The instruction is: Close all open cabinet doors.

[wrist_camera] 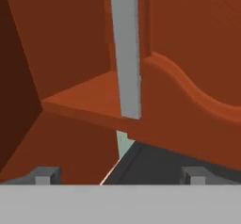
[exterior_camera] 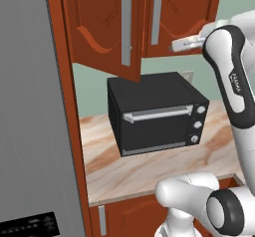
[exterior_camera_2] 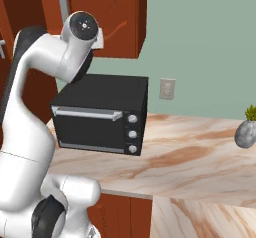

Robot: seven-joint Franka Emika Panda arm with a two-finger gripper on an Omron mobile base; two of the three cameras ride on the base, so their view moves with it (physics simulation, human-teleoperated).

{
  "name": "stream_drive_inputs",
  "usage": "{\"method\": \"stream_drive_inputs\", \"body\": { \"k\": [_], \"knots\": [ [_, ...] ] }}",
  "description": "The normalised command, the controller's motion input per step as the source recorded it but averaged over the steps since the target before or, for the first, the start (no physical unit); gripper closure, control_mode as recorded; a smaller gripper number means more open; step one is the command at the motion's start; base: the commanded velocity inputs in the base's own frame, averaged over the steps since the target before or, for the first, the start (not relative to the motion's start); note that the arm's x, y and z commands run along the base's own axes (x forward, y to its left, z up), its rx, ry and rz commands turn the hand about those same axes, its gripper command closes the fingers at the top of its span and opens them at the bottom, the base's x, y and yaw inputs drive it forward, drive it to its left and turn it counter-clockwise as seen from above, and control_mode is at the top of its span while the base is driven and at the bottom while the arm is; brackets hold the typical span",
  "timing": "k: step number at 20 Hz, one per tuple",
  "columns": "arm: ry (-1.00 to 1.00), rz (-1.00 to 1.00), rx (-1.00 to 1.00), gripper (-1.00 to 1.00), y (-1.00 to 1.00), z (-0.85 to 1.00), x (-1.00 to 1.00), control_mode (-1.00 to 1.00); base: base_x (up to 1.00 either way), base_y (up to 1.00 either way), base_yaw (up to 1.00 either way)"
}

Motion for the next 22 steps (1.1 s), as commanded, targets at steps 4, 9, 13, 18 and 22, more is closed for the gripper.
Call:
{"method": "stream_drive_inputs", "body": {
  "k": [4,9,13,18,22],
  "knots": [
    [-0.19,0.05,-0.17,-1.00,0.03,0.56,-0.56,-1.00,0.00,0.00,0.00],
    [-0.22,0.07,-0.19,-1.00,0.13,0.30,-0.62,-1.00,0.00,0.00,0.00],
    [-0.24,0.11,-0.24,-1.00,0.38,-0.07,-0.52,-1.00,0.00,0.00,0.00],
    [-0.25,0.10,-0.25,-1.00,0.44,-0.14,-0.61,-1.00,0.00,0.00,0.00],
    [-0.24,0.01,-0.23,-1.00,0.48,0.00,-0.84,-1.00,0.00,0.00,0.00]
  ]
}}
